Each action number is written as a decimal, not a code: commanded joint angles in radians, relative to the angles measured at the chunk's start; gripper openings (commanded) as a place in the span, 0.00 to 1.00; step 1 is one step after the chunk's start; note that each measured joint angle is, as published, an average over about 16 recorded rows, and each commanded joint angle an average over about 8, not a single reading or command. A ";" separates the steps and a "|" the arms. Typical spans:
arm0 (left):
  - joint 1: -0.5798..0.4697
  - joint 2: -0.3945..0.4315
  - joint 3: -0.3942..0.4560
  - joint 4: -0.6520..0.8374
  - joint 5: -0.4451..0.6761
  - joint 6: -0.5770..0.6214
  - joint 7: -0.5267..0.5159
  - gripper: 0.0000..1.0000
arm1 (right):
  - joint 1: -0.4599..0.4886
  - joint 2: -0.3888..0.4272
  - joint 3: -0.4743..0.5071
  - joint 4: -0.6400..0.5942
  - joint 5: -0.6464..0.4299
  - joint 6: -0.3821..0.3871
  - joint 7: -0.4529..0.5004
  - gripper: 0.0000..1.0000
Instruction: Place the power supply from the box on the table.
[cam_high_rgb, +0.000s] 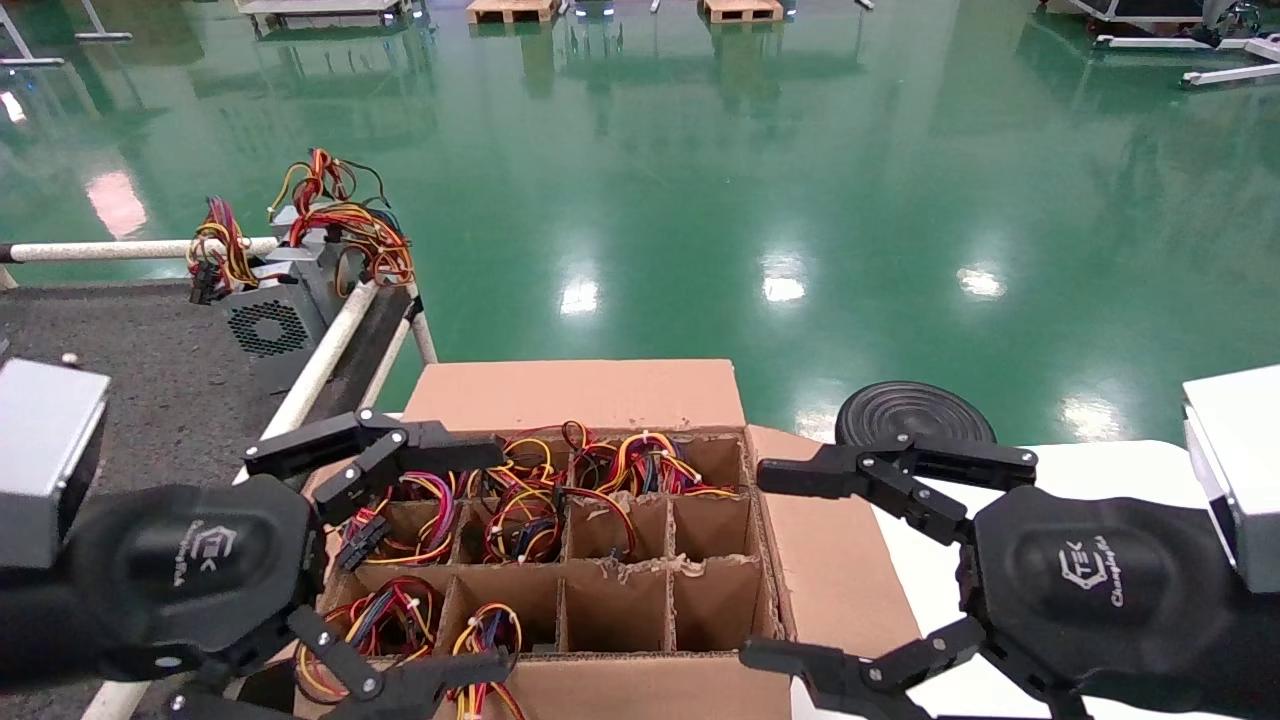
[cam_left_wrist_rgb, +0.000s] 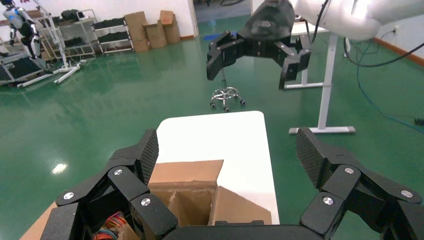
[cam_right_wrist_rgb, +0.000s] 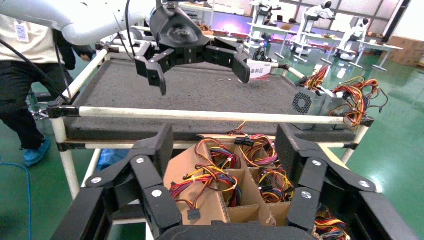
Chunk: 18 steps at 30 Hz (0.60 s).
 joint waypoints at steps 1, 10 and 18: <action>0.001 -0.002 0.003 0.000 0.004 0.000 0.003 1.00 | 0.000 0.000 0.000 0.000 0.000 0.000 0.000 0.00; -0.101 -0.008 0.123 0.002 0.131 0.009 0.043 1.00 | 0.000 0.000 0.000 0.000 0.000 0.000 0.000 0.00; -0.244 0.025 0.228 0.006 0.310 0.027 0.113 1.00 | 0.000 0.000 0.000 0.000 0.000 0.000 0.000 0.00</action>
